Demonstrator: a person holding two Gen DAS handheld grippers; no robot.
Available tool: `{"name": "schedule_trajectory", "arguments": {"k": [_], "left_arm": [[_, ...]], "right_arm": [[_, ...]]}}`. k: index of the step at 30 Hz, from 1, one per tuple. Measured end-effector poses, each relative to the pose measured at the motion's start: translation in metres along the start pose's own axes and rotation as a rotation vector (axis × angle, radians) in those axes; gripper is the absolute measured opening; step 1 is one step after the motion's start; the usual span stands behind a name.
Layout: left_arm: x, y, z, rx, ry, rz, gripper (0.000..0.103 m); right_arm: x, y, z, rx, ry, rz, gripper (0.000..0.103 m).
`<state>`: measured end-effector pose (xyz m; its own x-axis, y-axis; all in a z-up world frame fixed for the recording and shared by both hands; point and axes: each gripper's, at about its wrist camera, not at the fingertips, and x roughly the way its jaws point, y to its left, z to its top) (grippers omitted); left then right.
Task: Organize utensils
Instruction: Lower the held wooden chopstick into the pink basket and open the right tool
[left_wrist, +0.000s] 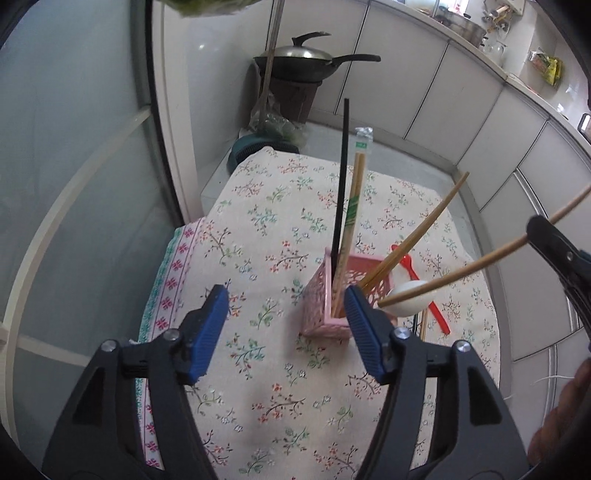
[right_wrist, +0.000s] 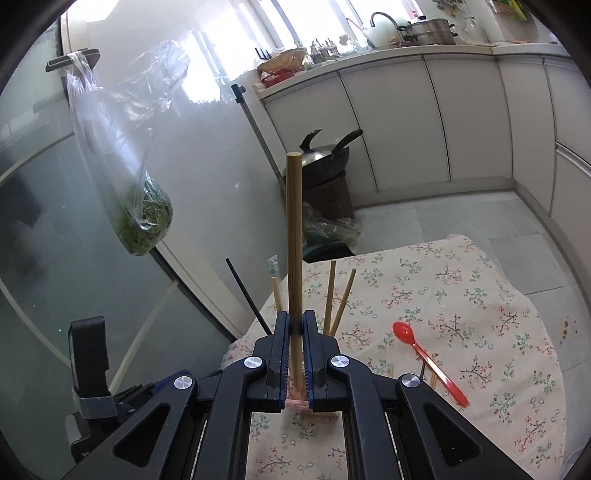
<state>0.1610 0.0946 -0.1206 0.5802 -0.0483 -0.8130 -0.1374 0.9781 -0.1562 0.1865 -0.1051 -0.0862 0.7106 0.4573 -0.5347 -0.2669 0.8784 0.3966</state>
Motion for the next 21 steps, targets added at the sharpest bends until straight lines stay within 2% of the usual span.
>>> {"name": "schedule_trajectory", "arguments": {"k": [5,13,21], "left_arm": [[0.003,0.006,-0.002,-0.01,0.013,-0.003,0.066],[0.01,0.012,-0.001,0.0,0.026,0.005,0.067],[0.014,0.011,-0.003,0.02,0.03,0.024,0.067]], "right_arm": [[0.026,0.0,-0.004,-0.017,-0.007,-0.032,0.007],[0.059,-0.004,-0.008,-0.004,0.018,-0.031,0.007],[0.074,-0.004,-0.013,0.001,0.047,-0.03,0.008]]}}
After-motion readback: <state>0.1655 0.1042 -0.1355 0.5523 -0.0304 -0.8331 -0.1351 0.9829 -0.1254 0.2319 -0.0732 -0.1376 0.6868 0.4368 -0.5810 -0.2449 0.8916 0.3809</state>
